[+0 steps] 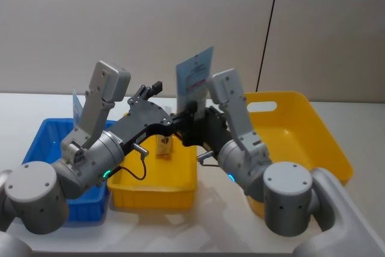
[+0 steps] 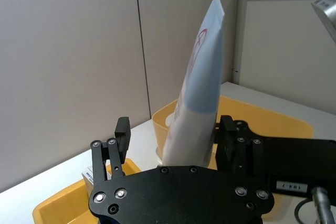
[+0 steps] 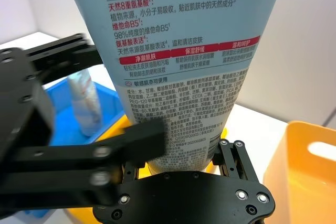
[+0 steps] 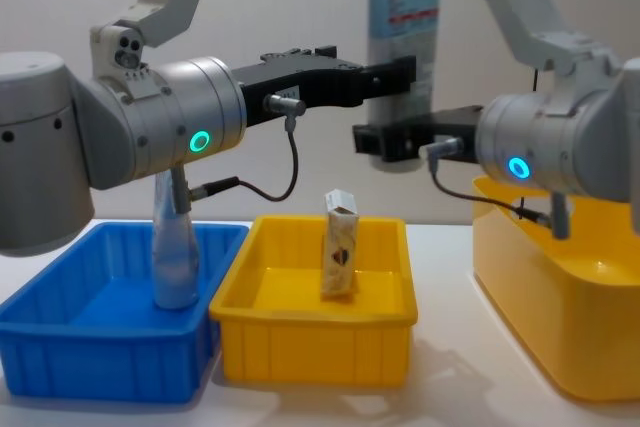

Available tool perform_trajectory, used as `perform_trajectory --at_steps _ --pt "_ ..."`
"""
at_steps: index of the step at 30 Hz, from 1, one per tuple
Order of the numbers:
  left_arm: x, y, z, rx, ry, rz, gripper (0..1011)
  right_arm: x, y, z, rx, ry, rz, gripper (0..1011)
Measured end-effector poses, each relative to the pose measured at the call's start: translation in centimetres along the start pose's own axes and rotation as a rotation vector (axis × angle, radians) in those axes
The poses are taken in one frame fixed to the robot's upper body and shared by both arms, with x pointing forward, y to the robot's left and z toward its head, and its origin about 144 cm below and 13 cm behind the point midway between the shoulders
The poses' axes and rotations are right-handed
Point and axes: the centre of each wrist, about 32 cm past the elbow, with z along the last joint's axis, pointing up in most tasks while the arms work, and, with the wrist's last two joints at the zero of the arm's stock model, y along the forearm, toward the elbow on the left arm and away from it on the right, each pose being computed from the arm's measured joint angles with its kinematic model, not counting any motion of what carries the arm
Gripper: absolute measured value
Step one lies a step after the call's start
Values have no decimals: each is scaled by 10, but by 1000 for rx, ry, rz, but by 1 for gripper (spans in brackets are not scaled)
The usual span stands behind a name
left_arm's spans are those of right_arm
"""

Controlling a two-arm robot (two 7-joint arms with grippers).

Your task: Bimanual collaborative sorting of washing and personal care products

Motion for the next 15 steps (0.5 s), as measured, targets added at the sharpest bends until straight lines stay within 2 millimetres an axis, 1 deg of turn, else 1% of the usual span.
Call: perform_trajectory --at_steps 15 --pt "0 0 0 0 0 0 1001 16 -13 7 -50 86 -193 638"
